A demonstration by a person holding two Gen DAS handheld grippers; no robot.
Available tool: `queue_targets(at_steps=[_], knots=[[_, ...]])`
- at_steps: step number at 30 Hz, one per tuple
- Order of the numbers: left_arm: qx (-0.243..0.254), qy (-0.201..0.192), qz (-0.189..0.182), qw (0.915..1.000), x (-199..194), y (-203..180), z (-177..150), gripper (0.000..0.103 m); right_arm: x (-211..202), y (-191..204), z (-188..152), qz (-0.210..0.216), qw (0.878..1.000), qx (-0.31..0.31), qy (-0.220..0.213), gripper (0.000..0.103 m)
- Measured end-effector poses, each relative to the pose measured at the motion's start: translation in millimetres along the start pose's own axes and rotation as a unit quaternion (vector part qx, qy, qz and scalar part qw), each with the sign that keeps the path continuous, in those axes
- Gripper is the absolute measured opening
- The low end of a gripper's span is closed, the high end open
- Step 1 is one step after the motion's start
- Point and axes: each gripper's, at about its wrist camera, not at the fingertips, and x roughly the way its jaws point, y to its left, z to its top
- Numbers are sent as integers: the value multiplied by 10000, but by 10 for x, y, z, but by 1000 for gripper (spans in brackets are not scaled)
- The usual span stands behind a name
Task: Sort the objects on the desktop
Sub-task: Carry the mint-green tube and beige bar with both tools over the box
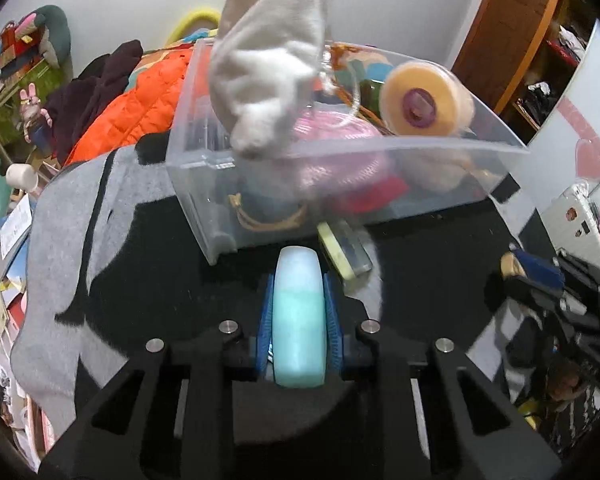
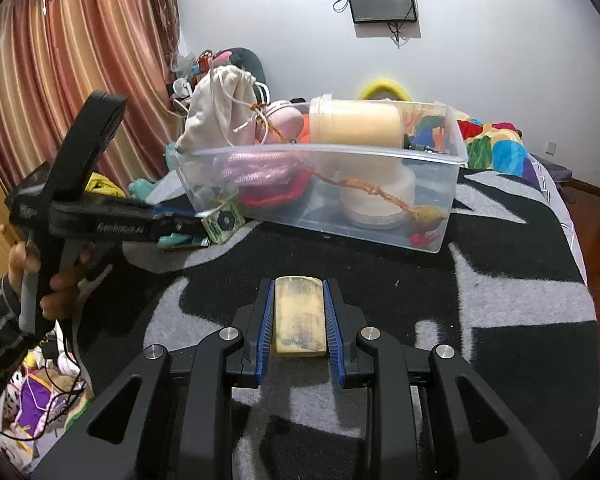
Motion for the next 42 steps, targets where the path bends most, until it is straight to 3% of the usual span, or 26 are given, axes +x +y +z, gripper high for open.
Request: queue_targets(at_steps=[9,13,18,28,33,42], knots=[[-225,-225,-143,9994,-284,3,-197,24,-56,-76,66,-35,9998,156,-110,22],[-237,-406,-403,9981,-434,-35,-192,24,-112,-93,120,-101,9996,174,-210,22],[-177,-699,-534,9960,-612,-168,-89,24,-157,-110,199,-188,9991,192,-330,22],[0,-1230,-337,9918,-721,-322,161,24,-292,-223,426,-328,9963,350,-708,22],[-23,-1336,-473,9899,-665,-366,311,24,-349,-292,562,-292,9944,436,-914,22],[-65,-1363,-403,9898,-495,-436,575,24,-280,-383,712,-423,9928,464,-1016,22]])
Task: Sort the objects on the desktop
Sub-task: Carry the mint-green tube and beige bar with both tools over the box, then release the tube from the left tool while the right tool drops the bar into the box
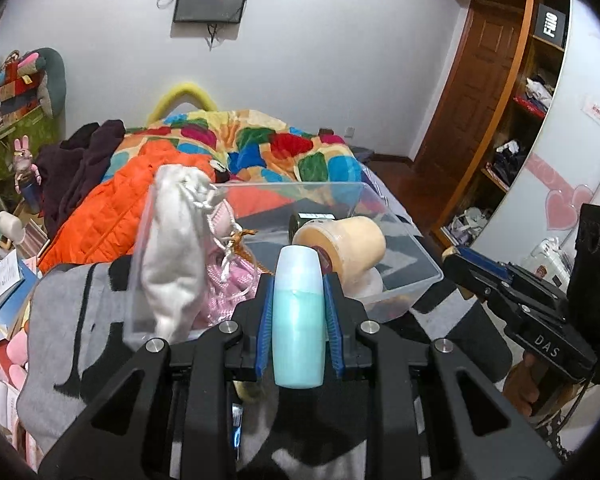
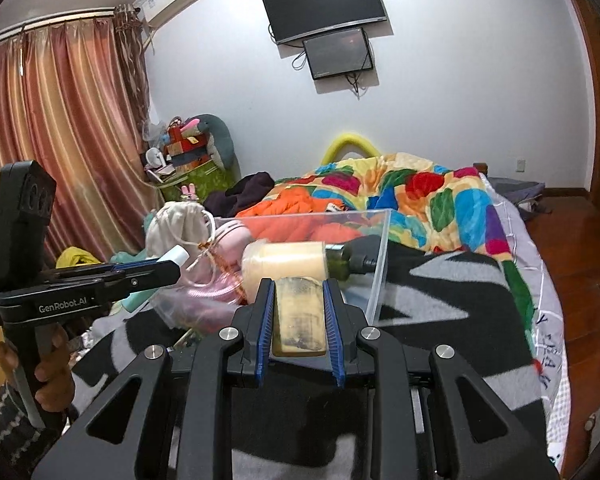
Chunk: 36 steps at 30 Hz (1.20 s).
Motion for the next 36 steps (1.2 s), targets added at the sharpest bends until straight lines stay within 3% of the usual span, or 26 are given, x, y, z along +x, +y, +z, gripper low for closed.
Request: queue_targets(at_steps=[11,19,33,36], knots=[[-33,203,296,9994,361,74,139,24,238,-38,9,-189,9997,-61,163,22],[270,262,503,9980,530,-11,0,24,369,-81,53,-341,9990,-77,291,22],[199,79,517,9984,425,-6,-73,29,364,8,-37,-272,9984,-180,452,22],[164,71,593,9981,408,-27,-73,35,303,34,-28,-243,9986,-213,414,24]])
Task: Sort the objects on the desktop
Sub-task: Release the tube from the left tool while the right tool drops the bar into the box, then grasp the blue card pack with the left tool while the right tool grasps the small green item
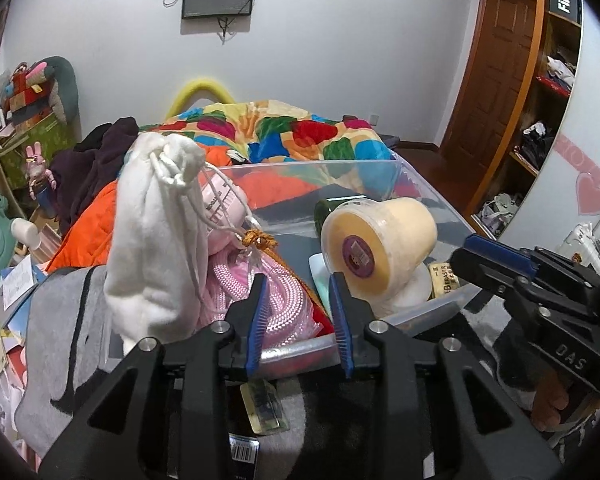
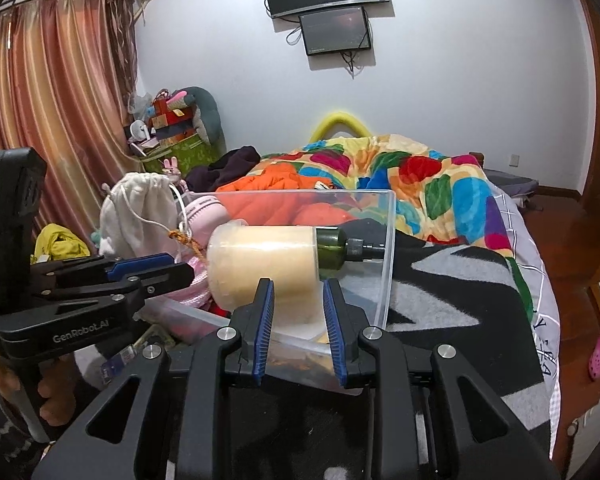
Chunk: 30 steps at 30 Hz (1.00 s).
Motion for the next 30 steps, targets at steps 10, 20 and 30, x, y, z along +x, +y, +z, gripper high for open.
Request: queue_targets(at_steps=[10,20,30], knots=[[83,-181,68,9998,-225,-37,-123,49,-218,208,-22,201,9994,-230,-148,30],[95,-316,-169,9993,-526,-13,-324,52,-426,381,-76,274,9984,-398,-285,38],[102,-458,83,9989,-943,186,-500,60,-308,653,-161,591,9969,-497,-119,38]])
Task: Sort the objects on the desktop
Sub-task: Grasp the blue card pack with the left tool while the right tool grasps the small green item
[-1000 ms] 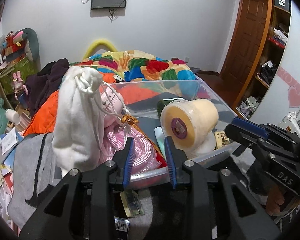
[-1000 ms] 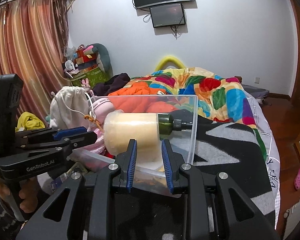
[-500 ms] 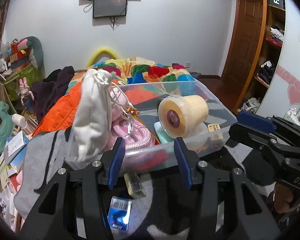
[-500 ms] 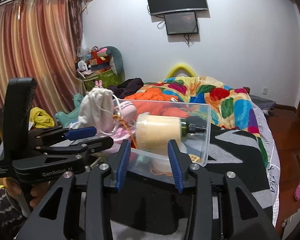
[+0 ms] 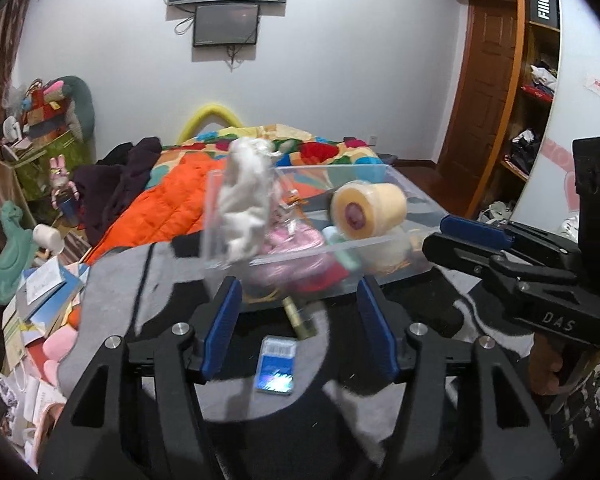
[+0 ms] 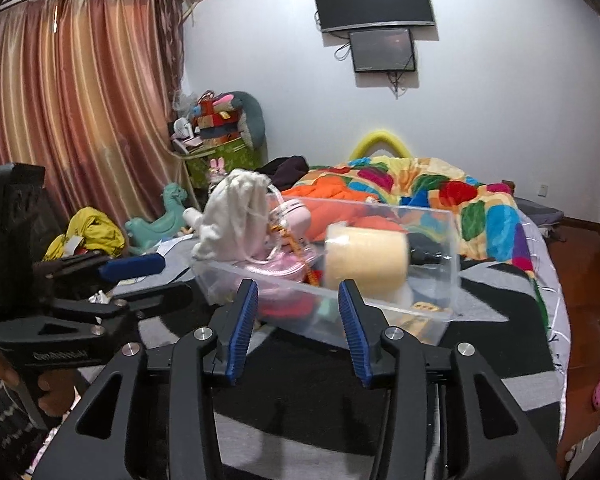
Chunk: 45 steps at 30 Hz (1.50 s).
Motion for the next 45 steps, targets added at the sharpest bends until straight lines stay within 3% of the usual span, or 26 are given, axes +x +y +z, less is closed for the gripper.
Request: queue_targets(at_steps=[9,16,21,26,33,45], knots=[[-39,61,479,9988,-63,209,-323,60,377,176,-174,114,9988,173,443,38],[-107,158,448,9988,-5,278,-565,61,711,366,-204,176,9958,-2,897,38],[-165,225,449,9986,20,343,-616,65,906,503,-217,-35,9928,-303,1159,38],[-228,277,365,9987,31,381,-637,67,1089,476,-256,-212,9890,-228,1444,38],[-279,414,527,9974,167,358,-586,67,994,364,-245,108,9909,-138,1338,15],[-48,919,528,9943,512,174,-466,67,467,80,-327,303,9965,356,692,15]])
